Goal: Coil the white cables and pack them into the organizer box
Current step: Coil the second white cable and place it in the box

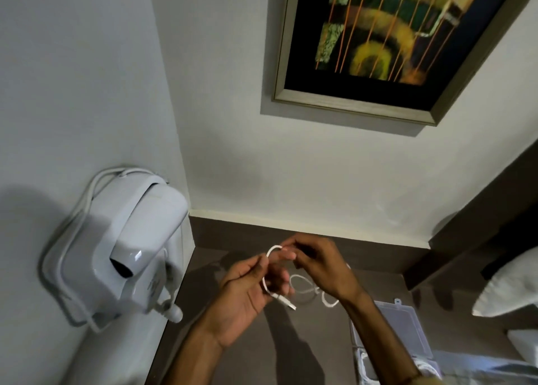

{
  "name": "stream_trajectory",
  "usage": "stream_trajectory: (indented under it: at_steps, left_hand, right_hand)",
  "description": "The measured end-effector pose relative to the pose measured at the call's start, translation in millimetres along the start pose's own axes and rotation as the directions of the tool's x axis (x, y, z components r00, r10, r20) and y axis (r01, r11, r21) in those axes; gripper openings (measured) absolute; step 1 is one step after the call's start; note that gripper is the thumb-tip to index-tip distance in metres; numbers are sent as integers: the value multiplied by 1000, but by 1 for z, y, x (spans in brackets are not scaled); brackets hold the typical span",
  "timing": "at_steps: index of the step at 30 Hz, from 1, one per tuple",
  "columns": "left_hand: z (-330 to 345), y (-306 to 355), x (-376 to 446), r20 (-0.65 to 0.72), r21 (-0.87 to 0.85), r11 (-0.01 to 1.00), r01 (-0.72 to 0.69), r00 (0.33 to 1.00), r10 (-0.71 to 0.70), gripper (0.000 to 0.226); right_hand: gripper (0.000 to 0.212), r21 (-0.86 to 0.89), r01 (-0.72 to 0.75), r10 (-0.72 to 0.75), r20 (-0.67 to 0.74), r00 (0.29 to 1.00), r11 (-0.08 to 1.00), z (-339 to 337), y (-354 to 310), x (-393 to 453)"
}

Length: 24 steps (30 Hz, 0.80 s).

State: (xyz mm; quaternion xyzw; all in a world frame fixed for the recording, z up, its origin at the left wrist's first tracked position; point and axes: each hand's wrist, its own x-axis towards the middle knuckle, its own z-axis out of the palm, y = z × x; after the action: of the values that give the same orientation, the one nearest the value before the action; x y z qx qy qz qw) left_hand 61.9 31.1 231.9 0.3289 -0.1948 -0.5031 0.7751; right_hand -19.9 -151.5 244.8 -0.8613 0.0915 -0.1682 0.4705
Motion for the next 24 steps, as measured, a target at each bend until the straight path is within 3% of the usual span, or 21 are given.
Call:
stream_trajectory:
  at_steps: [4,7,9,13,15,17,20,21,24]
  left_hand:
    - [7,2,4,48,-71,994,-80,995,83,39]
    - [8,3,9,-40,-104,980,-168,986,165,35]
    - [8,4,14,-120,-64,968,-244,964,236,36]
    - [-1,-5,21,-226,241,926,-292,911,346,32]
    - [-7,-9,18,-220,405,878,-255,905,364,31]
    - [-10,-14,14,-158,593,777,-213,915,371,30]
    - [-12,-23,7,-38,820,551,-155,946,322,23]
    - [-11,-25,5,-9,827,543,-145,962,272,22]
    - [6,-22,-1,41,643,765,-38,999,15,30]
  right_hand:
    - [17,-56,-30,32,38,999,998,23,8,-19]
    - [7,-116,-131,143,99,985,985,46,12,-42]
    - [5,-162,-119,142,134,981,980,56,4,-56]
    - [5,-232,-113,143,118,983,966,55,-25,-75]
    - [8,-256,-104,126,74,989,961,43,-31,-77]
    - [10,-434,-43,66,37,997,900,25,-37,-79]
    - [11,-696,66,-80,13,997,715,-10,-52,-72]
    - [10,-737,101,-125,23,992,668,-20,-56,-68]
    - [18,-785,179,-215,60,975,593,-42,-57,-50]
